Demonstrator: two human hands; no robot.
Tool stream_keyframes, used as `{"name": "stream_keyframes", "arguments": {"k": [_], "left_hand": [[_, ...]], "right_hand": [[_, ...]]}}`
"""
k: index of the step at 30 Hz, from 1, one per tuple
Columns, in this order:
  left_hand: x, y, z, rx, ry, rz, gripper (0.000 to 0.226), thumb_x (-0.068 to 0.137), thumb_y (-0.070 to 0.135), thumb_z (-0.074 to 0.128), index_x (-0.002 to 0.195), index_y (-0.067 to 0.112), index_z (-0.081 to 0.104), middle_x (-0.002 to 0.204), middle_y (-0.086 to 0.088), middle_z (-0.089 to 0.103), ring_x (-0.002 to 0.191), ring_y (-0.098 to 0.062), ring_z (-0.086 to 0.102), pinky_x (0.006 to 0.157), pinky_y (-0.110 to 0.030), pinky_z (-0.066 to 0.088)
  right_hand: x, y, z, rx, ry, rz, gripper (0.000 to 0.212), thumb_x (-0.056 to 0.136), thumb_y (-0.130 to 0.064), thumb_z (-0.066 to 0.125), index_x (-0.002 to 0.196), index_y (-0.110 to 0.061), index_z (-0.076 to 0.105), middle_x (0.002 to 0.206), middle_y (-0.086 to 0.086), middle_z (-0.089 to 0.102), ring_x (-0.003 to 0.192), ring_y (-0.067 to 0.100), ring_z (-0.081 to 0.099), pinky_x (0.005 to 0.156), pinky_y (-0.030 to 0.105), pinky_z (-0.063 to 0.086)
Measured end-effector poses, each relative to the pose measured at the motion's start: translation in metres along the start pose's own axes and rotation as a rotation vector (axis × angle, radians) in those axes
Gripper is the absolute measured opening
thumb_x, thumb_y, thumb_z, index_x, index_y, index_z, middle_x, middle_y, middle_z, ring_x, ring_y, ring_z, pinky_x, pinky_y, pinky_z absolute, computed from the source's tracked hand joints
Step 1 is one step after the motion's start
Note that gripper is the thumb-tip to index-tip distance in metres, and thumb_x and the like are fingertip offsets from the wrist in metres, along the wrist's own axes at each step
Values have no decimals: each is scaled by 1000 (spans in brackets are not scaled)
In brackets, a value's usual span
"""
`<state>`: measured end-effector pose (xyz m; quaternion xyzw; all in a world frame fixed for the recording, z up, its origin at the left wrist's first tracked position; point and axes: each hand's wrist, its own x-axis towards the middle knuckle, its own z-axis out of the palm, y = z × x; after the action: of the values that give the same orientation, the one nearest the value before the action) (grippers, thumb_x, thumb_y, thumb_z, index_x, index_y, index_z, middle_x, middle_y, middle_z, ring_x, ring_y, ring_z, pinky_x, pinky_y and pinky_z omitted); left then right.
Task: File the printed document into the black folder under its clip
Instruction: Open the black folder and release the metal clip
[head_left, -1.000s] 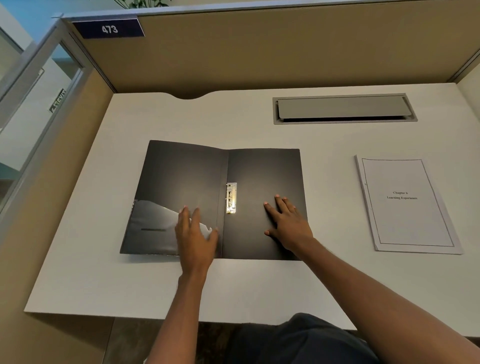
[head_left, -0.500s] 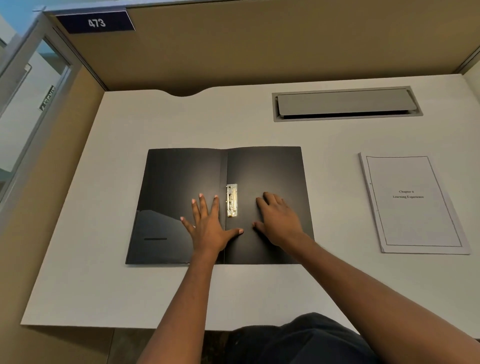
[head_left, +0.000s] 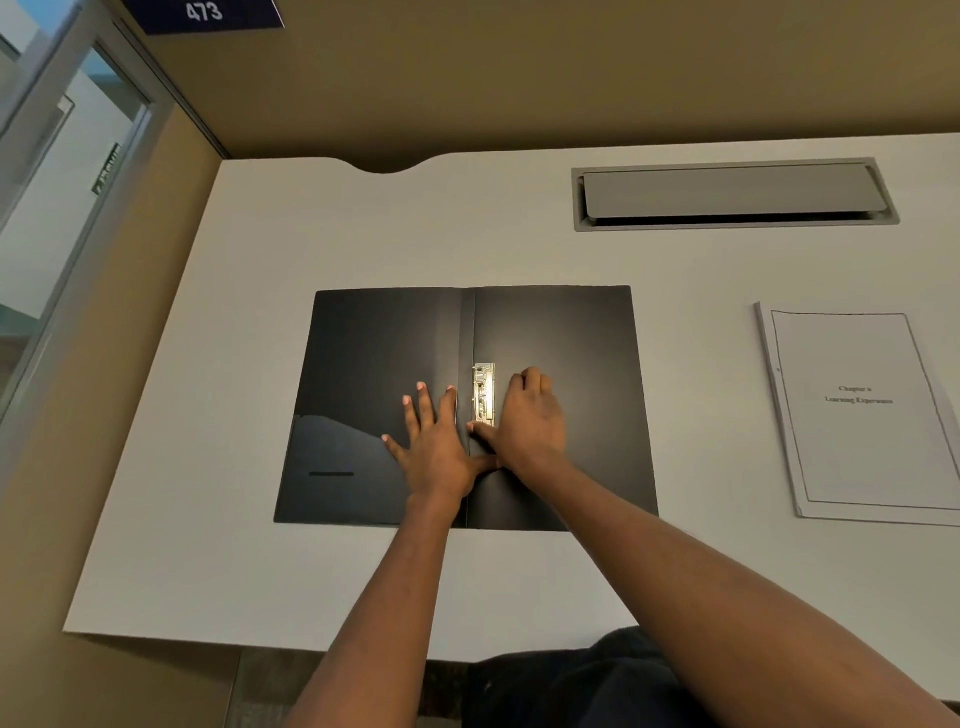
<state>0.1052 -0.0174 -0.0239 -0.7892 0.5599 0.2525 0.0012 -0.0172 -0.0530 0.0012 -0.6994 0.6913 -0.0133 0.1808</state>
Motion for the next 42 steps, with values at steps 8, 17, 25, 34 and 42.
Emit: {"name": "stream_keyframes", "arguments": {"k": [8,17,25,34,42], "left_hand": [[-1,1,1,19,2,-4,123,66,70,80,162,35,10,174,-2,-9,159,-30,-12,118,-74,4],[-2,0,0,38,-3,-5,125,67,74,77,163,36,7,173,-2,-10,159,-30,-12,118,-72,3],[-5,2,-4,23,-21,-4,131,63,74,80,163,34,7,173,-2,-12,159,-30,-13,118,-73,5],[-7,3,-7,26,-27,2,130,64,74,79,163,33,6,173,-2,-14,159,-29,-15,119,-74,6],[-7,3,-6,39,-13,5,131,63,75,78,162,33,4,173,-3,-13,159,-30,-14,118,-73,7]], "right_hand": [[2,-7,1,-37,10,38,83,79,-64,72,135,-7,50,129,9,50,121,23,48,102,33,47],[0,-11,-5,-56,-6,32,77,82,-60,71,136,-8,53,132,9,50,123,23,47,105,34,46],[-2,-5,-20,152,-31,-5,67,85,-50,74,136,-12,53,135,7,51,127,23,48,102,36,49],[13,-12,-21,508,-48,-101,11,91,-13,70,100,-10,77,96,7,75,86,20,70,83,40,58],[43,-10,-32,692,-27,-51,16,91,-12,74,105,-6,79,98,7,79,80,7,68,71,6,47]]}}
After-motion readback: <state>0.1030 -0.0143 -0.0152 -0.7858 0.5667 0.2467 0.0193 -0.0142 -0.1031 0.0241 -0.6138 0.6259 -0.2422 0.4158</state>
